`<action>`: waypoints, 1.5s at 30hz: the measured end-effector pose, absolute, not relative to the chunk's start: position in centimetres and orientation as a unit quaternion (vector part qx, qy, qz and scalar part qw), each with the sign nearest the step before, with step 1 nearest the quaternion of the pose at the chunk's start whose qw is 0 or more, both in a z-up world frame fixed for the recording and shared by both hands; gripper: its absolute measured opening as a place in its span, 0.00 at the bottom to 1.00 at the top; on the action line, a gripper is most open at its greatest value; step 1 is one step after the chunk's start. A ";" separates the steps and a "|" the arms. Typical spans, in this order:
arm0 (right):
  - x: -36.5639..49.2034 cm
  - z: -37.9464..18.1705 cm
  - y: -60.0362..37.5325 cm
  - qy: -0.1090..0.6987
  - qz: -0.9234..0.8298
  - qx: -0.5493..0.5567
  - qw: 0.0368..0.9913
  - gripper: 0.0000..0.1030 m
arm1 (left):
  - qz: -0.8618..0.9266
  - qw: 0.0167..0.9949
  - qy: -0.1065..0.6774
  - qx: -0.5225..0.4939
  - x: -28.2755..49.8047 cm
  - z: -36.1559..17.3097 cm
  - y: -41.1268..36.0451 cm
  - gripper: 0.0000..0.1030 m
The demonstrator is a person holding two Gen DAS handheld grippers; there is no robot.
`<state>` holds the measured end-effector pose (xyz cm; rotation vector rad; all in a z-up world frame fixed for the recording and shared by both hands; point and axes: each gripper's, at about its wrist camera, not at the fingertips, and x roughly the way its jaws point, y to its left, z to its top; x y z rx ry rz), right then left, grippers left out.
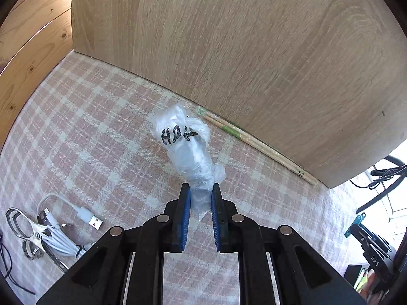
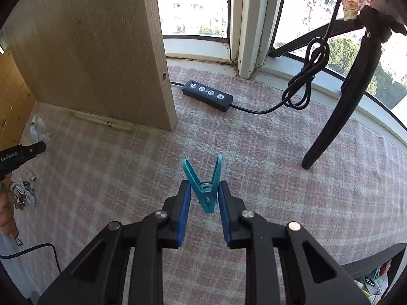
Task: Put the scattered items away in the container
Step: 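Lift and carry the clothespin and white bag over the black tray, then open both grippers to drop the clothespin and bag into the tray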
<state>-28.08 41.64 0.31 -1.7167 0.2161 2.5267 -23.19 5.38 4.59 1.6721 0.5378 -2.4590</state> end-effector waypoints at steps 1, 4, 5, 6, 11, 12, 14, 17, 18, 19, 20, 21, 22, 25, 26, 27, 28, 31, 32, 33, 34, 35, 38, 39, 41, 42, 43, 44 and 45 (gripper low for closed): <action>-27.5 1.0 41.8 0.075 0.827 -0.555 0.042 0.21 | -0.815 0.053 0.174 0.550 -22.6 5.2 6.0 0.14; -25.5 3.2 41.3 0.086 0.836 -0.539 0.048 0.21 | -0.825 0.032 0.161 0.541 -20.6 7.3 8.5 0.14; -24.6 3.9 41.6 0.090 0.839 -0.534 0.050 0.21 | -0.828 0.024 0.158 0.538 -19.9 8.1 9.5 0.14; -23.1 4.5 42.4 0.096 0.842 -0.528 0.054 0.21 | -0.830 0.014 0.154 0.535 -19.3 8.8 10.4 0.14; -18.0 7.6 43.9 0.114 0.851 -0.506 0.079 0.21 | -0.844 -0.038 0.133 0.519 -19.2 12.1 12.9 0.14; -16.8 8.1 44.4 0.117 0.853 -0.502 0.084 0.21 | -0.846 -0.048 0.128 0.516 -18.5 12.7 14.3 0.14; -14.7 9.0 45.5 0.122 0.856 -0.494 0.096 0.21 | -0.849 -0.072 0.117 0.510 -16.6 13.8 16.7 0.14; -11.5 10.3 47.9 0.130 0.857 -0.485 0.116 0.21 | -0.851 -0.111 0.095 0.505 -14.9 15.0 21.4 0.14; -10.5 10.5 48.8 0.132 0.857 -0.483 0.125 0.21 | -0.850 -0.124 0.088 0.504 -14.4 15.3 23.0 0.14; -9.7 10.4 49.8 0.134 0.856 -0.481 0.134 0.21 | -0.849 -0.138 0.083 0.504 -13.8 15.7 24.4 0.14; -8.7 10.6 50.8 0.137 0.854 -0.481 0.142 0.21 | -0.846 -0.153 0.078 0.504 -13.1 16.2 25.9 0.14; -7.8 10.7 51.9 0.140 0.853 -0.480 0.151 0.21 | -0.843 -0.168 0.073 0.505 -12.7 16.1 28.2 0.14; -6.7 11.0 53.1 0.143 0.851 -0.480 0.160 0.21 | -0.840 -0.182 0.069 0.506 -12.2 16.1 30.1 0.14; -3.6 11.5 56.6 0.153 0.843 -0.481 0.184 0.21 | -0.830 -0.220 0.053 0.510 -9.9 17.3 34.3 0.14; -2.8 11.5 57.6 0.156 0.841 -0.481 0.191 0.21 | -0.826 -0.232 0.047 0.512 -9.3 17.3 35.8 0.14; -2.1 11.3 58.7 0.159 0.839 -0.482 0.198 0.21 | -0.822 -0.243 0.042 0.513 -8.7 17.3 37.4 0.14; -1.3 11.3 59.6 0.162 0.836 -0.482 0.204 0.21 | -0.818 -0.253 0.036 0.515 -8.2 17.1 39.0 0.14; 0.9 11.5 62.5 0.169 0.829 -0.483 0.223 0.21 | -0.808 -0.279 0.023 0.519 -7.1 16.2 43.9 0.14; 1.4 11.4 63.4 0.171 0.827 -0.484 0.228 0.21 | -0.804 -0.287 0.020 0.520 -6.7 16.2 44.9 0.14; 1.9 11.3 64.2 0.174 0.825 -0.484 0.232 0.21 | -0.801 -0.294 0.017 0.522 -6.3 16.2 46.0 0.14; 2.6 11.4 65.0 0.177 0.824 -0.485 0.235 0.21 | -0.797 -0.299 0.014 0.524 -6.0 16.2 47.0 0.14; 3.0 11.3 65.7 0.180 0.822 -0.485 0.239 0.21 | -0.794 -0.306 0.010 0.526 -5.6 16.1 47.8 0.14; 3.9 11.1 67.3 0.185 0.817 -0.489 0.243 0.21 | -0.789 -0.316 -0.004 0.527 -4.7 15.9 49.9 0.14; 4.1 11.0 67.6 0.184 0.816 -0.490 0.245 0.21 | -0.788 -0.318 -0.008 0.527 -4.4 15.9 50.4 0.14; 4.3 10.8 68.2 0.186 0.814 -0.492 0.245 0.22 | -0.782 -0.325 -0.012 0.531 -4.1 15.8 51.1 0.15; 4.5 10.8 68.5 0.189 0.814 -0.492 0.245 0.22 | -0.778 -0.329 -0.014 0.535 -4.0 15.8 51.5 0.19; 4.5 10.7 68.6 0.192 0.813 -0.493 0.245 0.28 | -0.776 -0.329 -0.016 0.539 -4.0 15.8 51.7 0.24; 4.6 10.8 68.8 0.193 0.813 -0.493 0.245 0.33 | -0.775 -0.329 -0.017 0.539 -3.9 15.8 51.8 0.36; 4.7 10.9 68.7 0.192 0.815 -0.489 0.244 0.41 | -0.776 -0.331 -0.018 0.536 -3.9 15.9 51.9 0.43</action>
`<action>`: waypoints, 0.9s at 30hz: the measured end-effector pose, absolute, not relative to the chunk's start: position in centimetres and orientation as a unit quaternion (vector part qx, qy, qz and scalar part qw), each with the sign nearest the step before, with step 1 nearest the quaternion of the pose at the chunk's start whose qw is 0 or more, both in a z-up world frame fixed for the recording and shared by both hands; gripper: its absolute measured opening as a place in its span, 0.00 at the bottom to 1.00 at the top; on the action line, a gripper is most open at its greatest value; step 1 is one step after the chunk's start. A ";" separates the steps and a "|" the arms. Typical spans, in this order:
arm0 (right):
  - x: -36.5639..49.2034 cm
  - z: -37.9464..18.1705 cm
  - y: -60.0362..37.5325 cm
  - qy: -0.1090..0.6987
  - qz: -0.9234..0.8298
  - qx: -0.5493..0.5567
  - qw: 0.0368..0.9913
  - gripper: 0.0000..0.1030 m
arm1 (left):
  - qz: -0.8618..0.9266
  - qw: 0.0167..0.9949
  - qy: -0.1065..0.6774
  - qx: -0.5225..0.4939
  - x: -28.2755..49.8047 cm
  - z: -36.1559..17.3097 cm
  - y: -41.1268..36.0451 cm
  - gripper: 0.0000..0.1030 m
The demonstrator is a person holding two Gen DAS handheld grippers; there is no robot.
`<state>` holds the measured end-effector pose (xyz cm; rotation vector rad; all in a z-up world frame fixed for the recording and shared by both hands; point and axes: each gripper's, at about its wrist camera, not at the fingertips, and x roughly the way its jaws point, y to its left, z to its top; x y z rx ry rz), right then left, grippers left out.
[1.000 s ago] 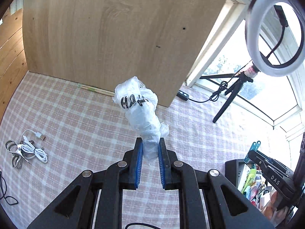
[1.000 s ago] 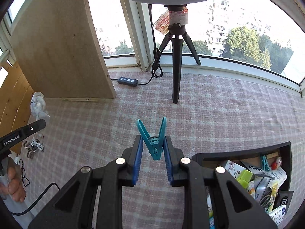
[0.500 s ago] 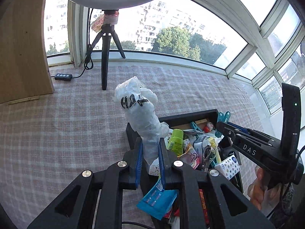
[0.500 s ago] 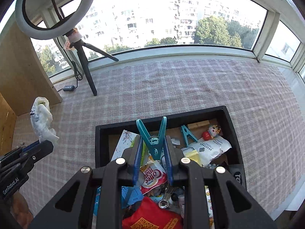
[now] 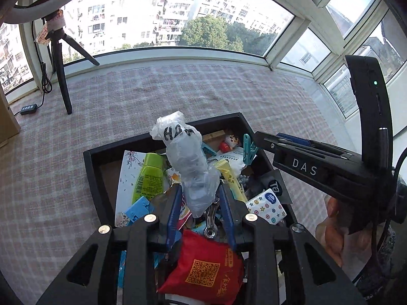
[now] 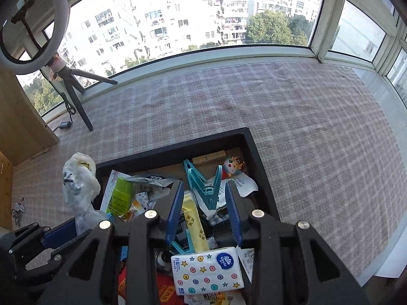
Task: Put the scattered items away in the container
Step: 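Open both grippers to drop the clothespin and bag into the tray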
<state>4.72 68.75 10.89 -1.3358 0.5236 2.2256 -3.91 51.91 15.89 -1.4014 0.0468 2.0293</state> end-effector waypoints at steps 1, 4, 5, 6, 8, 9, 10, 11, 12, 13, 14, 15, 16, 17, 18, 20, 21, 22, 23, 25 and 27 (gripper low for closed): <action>4.8 11.1 68.7 0.190 0.817 -0.486 0.244 0.47 | 0.779 0.331 0.020 -0.533 -3.9 16.0 52.0 0.44; 5.0 11.5 68.6 0.190 0.822 -0.479 0.244 0.50 | 0.782 0.325 0.026 -0.532 -4.0 15.9 52.0 0.44; 5.0 11.6 68.6 0.191 0.822 -0.477 0.243 0.50 | 0.782 0.324 0.026 -0.532 -4.0 15.9 51.9 0.44; 5.0 11.7 68.6 0.191 0.823 -0.477 0.243 0.51 | 0.782 0.324 0.025 -0.532 -4.0 15.9 51.8 0.44; 5.0 11.8 68.4 0.191 0.824 -0.475 0.243 0.51 | 0.783 0.321 0.025 -0.532 -4.2 15.8 51.5 0.44; 5.0 11.9 68.3 0.191 0.825 -0.474 0.242 0.51 | 0.783 0.319 0.023 -0.533 -4.2 15.7 51.2 0.44; 4.9 12.0 68.2 0.191 0.826 -0.473 0.241 0.51 | 0.784 0.318 0.022 -0.533 -4.3 15.7 51.0 0.44; 4.8 12.1 68.0 0.191 0.826 -0.473 0.241 0.51 | 0.785 0.317 0.022 -0.532 -4.3 15.7 50.8 0.44; 4.7 12.2 67.8 0.191 0.827 -0.472 0.240 0.51 | 0.786 0.315 0.020 -0.532 -4.4 15.8 50.5 0.44; 4.6 12.2 67.6 0.191 0.827 -0.472 0.238 0.51 | 0.787 0.313 0.019 -0.532 -4.4 15.8 50.1 0.44; 4.5 12.4 67.3 0.191 0.828 -0.471 0.236 0.51 | 0.787 0.312 0.018 -0.531 -4.5 15.9 49.7 0.44; 4.3 12.5 67.0 0.189 0.829 -0.470 0.236 0.51 | 0.789 0.309 0.018 -0.531 -4.5 16.0 49.3 0.44; 4.1 12.7 66.6 0.187 0.831 -0.469 0.234 0.51 | 0.791 0.306 0.017 -0.529 -4.5 16.1 48.8 0.44; 4.0 12.9 66.2 0.186 0.833 -0.467 0.231 0.51 | 0.794 0.303 0.017 -0.527 -4.6 16.3 48.2 0.44; 3.7 13.2 65.7 0.185 0.836 -0.464 0.227 0.51 | 0.797 0.299 0.017 -0.525 -4.6 16.4 47.6 0.44; 3.2 13.6 64.5 0.179 0.842 -0.460 0.219 0.51 | 0.802 0.290 0.015 -0.521 -4.9 16.5 46.2 0.44; 2.8 13.8 63.8 0.175 0.845 -0.458 0.214 0.51 | 0.805 0.286 0.012 -0.520 -5.0 16.6 45.4 0.44; 2.4 14.0 63.1 0.171 0.847 -0.458 0.210 0.51 | 0.807 0.280 0.008 -0.519 -5.2 16.7 44.4 0.44; 2.0 14.1 62.4 0.167 0.849 -0.457 0.205 0.51 | 0.810 0.274 0.004 -0.518 -5.4 16.8 43.4 0.44; 1.0 14.3 60.9 0.161 0.853 -0.458 0.191 0.51 | 0.816 0.258 -0.006 -0.517 -5.8 16.9 41.1 0.44; -0.1 14.4 59.1 0.153 0.858 -0.458 0.177 0.51 | 0.822 0.241 -0.014 -0.516 -6.3 16.8 38.4 0.44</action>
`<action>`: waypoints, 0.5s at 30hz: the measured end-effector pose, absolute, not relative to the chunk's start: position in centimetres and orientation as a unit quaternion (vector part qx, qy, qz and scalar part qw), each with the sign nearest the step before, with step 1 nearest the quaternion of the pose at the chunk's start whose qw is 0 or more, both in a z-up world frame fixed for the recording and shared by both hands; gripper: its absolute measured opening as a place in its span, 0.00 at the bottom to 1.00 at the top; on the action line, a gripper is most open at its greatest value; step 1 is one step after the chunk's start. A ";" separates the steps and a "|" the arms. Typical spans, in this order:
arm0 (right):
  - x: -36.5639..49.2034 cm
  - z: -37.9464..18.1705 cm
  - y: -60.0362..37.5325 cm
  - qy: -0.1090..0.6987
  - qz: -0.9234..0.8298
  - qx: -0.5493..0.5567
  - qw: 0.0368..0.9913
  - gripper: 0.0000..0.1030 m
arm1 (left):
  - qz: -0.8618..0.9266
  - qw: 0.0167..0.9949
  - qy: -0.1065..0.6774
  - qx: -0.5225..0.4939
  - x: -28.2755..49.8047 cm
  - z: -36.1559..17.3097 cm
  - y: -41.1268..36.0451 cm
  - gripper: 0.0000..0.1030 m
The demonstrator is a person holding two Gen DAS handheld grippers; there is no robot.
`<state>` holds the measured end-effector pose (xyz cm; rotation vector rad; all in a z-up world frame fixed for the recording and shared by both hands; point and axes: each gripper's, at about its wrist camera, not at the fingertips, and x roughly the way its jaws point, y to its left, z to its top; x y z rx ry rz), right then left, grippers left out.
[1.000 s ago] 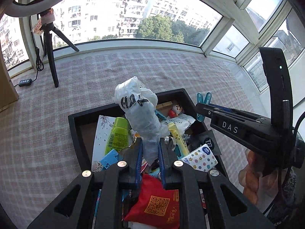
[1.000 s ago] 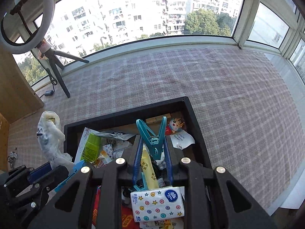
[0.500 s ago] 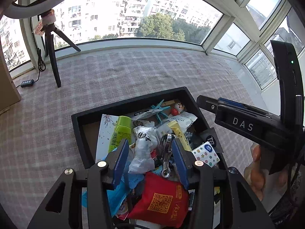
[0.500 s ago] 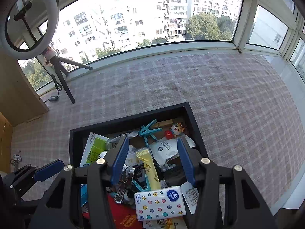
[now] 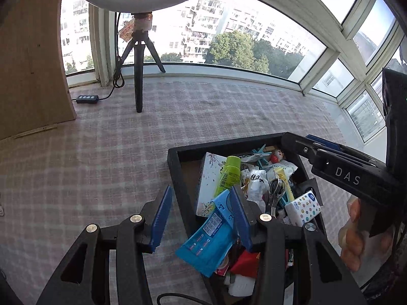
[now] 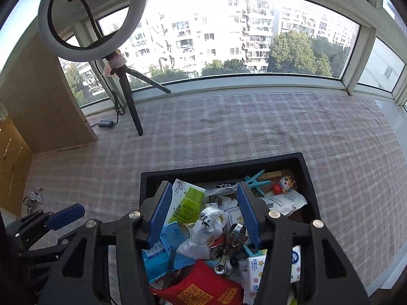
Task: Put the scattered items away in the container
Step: 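Open both grippers to drop the clothespin and bag into the tray, then grasp the white cable with the right gripper while the left grasps the metal clips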
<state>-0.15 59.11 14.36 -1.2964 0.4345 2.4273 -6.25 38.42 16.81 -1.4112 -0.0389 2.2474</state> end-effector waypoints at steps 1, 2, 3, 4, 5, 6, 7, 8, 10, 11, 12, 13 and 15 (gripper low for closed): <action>-0.7 14.3 58.2 0.151 0.859 -0.458 0.169 0.51 | 0.825 0.232 -0.018 -0.515 -6.4 16.7 37.0 0.44; -1.3 14.3 57.3 0.149 0.861 -0.459 0.160 0.51 | 0.828 0.222 -0.023 -0.515 -6.6 16.6 35.4 0.44; -1.9 14.2 56.3 0.146 0.863 -0.460 0.151 0.51 | 0.831 0.211 -0.027 -0.515 -6.8 16.5 33.8 0.44; -2.5 14.0 55.1 0.143 0.864 -0.462 0.142 0.51 | 0.834 0.199 -0.031 -0.515 -6.9 16.4 32.1 0.44; -3.1 13.9 54.0 0.138 0.865 -0.463 0.134 0.51 | 0.837 0.185 -0.036 -0.514 -7.1 16.2 30.3 0.44; -3.8 13.8 52.8 0.133 0.867 -0.464 0.124 0.51 | 0.840 0.172 -0.042 -0.514 -7.2 16.1 28.6 0.44; -4.5 13.6 51.5 0.127 0.868 -0.466 0.113 0.51 | 0.843 0.158 -0.047 -0.513 -7.3 16.0 26.7 0.44; -5.1 13.4 50.2 0.122 0.870 -0.467 0.103 0.51 | 0.846 0.144 -0.050 -0.511 -7.3 15.9 24.9 0.43; -6.4 13.1 47.4 0.106 0.872 -0.470 0.083 0.51 | 0.850 0.116 -0.058 -0.510 -7.4 15.6 21.3 0.44; -7.0 13.0 46.0 0.099 0.874 -0.471 0.073 0.51 | 0.851 0.102 -0.066 -0.510 -7.4 15.5 19.4 0.43; -7.6 12.8 44.7 0.091 0.875 -0.471 0.063 0.51 | 0.852 0.089 -0.074 -0.511 -7.4 15.3 17.5 0.43; -8.3 12.7 43.2 0.084 0.876 -0.472 0.053 0.50 | 0.853 0.075 -0.082 -0.510 -7.4 15.2 15.6 0.43; -9.5 12.3 40.5 0.075 0.877 -0.474 0.033 0.50 | 0.854 0.049 -0.096 -0.509 -7.3 15.0 12.1 0.43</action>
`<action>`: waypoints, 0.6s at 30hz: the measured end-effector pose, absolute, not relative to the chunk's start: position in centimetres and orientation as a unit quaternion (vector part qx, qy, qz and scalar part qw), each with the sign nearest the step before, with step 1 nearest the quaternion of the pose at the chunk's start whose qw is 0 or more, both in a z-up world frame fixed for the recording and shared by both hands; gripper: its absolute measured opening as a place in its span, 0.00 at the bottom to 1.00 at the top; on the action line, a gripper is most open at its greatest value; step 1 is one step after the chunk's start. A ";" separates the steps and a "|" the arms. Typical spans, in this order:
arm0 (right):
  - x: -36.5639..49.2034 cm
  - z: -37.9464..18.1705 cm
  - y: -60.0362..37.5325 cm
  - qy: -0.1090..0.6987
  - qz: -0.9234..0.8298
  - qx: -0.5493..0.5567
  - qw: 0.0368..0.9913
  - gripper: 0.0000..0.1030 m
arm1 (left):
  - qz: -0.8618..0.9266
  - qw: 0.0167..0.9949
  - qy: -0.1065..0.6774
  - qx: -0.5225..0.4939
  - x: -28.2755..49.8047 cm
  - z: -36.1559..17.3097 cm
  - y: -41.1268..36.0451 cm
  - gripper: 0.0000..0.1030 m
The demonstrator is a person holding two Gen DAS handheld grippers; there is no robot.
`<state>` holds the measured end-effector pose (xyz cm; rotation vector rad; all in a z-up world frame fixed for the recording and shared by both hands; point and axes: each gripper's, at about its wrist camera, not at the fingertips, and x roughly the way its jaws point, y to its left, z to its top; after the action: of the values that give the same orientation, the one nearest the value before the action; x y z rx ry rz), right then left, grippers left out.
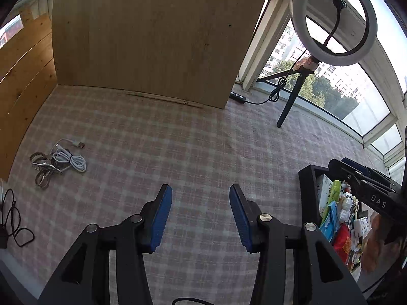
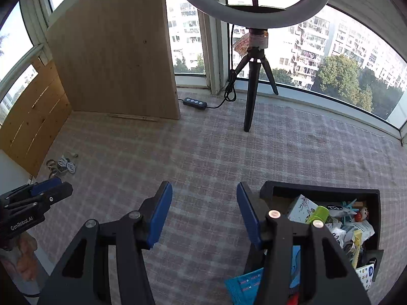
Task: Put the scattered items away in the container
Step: 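Grasp the white cable with the right gripper while the left grasps the metal clips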
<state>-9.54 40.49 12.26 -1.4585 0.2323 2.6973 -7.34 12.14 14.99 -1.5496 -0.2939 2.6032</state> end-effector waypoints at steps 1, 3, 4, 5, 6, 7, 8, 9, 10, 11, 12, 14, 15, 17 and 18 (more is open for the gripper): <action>-10.1 12.1 39.2 0.072 0.877 -0.475 0.022 0.50 | 0.854 0.038 -0.104 -0.508 -7.2 14.9 10.5 0.43; -11.2 11.6 36.5 0.060 0.876 -0.478 0.002 0.50 | 0.854 0.016 -0.118 -0.506 -7.1 14.7 7.4 0.43; -11.7 11.4 35.0 0.053 0.877 -0.478 -0.009 0.50 | 0.854 0.006 -0.123 -0.505 -6.9 14.7 5.9 0.43; -12.2 11.2 33.6 0.045 0.876 -0.479 -0.019 0.50 | 0.853 -0.005 -0.130 -0.505 -6.8 14.5 4.5 0.43; -12.7 11.0 32.2 0.036 0.876 -0.480 -0.031 0.50 | 0.853 -0.015 -0.137 -0.504 -6.8 14.4 3.1 0.44; -13.2 10.9 30.7 0.025 0.876 -0.480 -0.042 0.50 | 0.852 -0.023 -0.143 -0.504 -6.7 14.3 1.9 0.43; -13.7 10.7 29.3 0.015 0.875 -0.481 -0.052 0.50 | 0.851 -0.032 -0.149 -0.503 -6.6 14.2 0.6 0.43; -14.2 10.5 27.9 0.005 0.874 -0.482 -0.063 0.50 | 0.850 -0.042 -0.155 -0.502 -6.5 14.1 -0.7 0.43; -14.7 10.3 26.5 -0.003 0.872 -0.483 -0.074 0.50 | 0.849 -0.051 -0.161 -0.501 -6.4 13.9 -1.9 0.43; -15.3 10.0 25.2 -0.010 0.870 -0.485 -0.083 0.50 | 0.847 -0.059 -0.166 -0.501 -6.3 13.7 -3.0 0.43; -15.8 9.8 24.0 -0.015 0.868 -0.487 -0.092 0.50 | 0.845 -0.067 -0.172 -0.501 -6.3 13.5 -4.1 0.43; -17.0 9.4 21.9 -0.022 0.864 -0.491 -0.107 0.50 | 0.841 -0.082 -0.183 -0.502 -6.3 13.1 -6.0 0.43; -17.5 9.2 20.9 -0.024 0.863 -0.492 -0.113 0.50 | 0.839 -0.089 -0.187 -0.503 -6.4 12.9 -6.9 0.43; -18.5 8.8 19.1 -0.032 0.860 -0.494 -0.125 0.50 | 0.835 -0.098 -0.198 -0.505 -6.5 12.3 -8.6 0.43; -18.9 8.6 18.2 -0.036 0.858 -0.496 -0.132 0.50 | 0.833 -0.104 -0.203 -0.505 -6.5 12.1 -9.3 0.43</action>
<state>-18.87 18.23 8.60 -1.7034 -0.1247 2.9465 -6.53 -9.31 12.10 -1.6998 -0.6830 2.8049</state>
